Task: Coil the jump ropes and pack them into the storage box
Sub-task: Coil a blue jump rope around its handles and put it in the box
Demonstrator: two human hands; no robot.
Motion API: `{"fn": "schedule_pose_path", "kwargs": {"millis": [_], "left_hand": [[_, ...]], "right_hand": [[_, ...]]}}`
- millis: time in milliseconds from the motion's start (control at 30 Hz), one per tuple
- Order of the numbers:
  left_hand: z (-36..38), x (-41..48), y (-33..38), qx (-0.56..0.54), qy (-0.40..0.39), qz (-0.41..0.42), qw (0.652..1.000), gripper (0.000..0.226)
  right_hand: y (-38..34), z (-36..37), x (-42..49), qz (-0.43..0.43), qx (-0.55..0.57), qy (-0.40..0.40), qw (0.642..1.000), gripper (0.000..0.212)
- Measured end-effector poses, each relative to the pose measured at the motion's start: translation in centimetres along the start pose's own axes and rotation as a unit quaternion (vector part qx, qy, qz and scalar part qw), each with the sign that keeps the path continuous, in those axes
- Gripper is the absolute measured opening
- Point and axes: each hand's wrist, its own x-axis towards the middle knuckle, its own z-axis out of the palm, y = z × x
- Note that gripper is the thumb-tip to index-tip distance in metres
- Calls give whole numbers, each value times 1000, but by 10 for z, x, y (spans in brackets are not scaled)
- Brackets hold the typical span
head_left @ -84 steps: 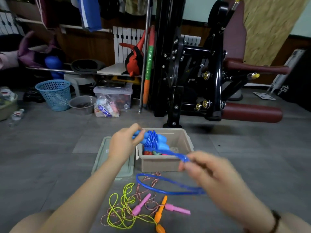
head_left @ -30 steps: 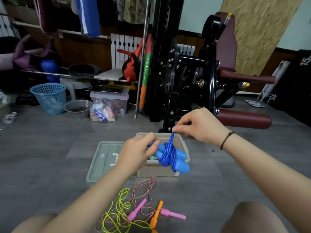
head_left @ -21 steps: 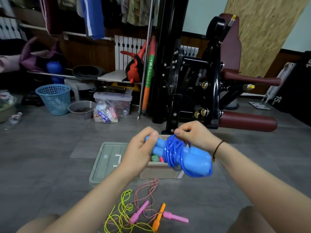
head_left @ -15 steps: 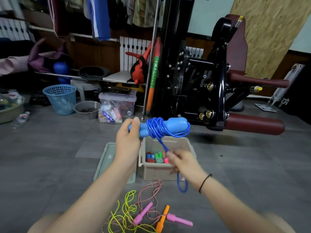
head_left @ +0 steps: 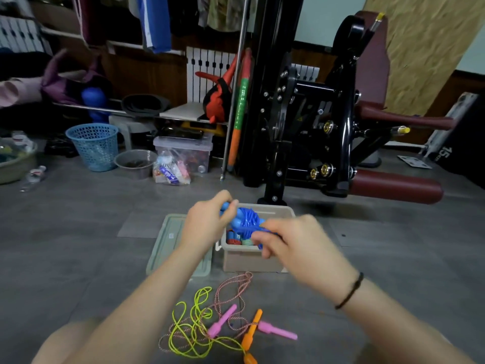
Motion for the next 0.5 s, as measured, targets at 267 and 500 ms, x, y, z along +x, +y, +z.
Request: {"fn": "schedule_pose_path", "kwargs": {"millis": [267, 500], "left_hand": [[12, -19, 27, -117, -77, 122, 983, 30], [12, -28, 52, -411, -187, 2, 892, 26]], "right_hand": [[64, -73, 45, 84, 24, -22, 996, 18], [97, -36, 50, 187, 264, -77, 943, 16]]}}
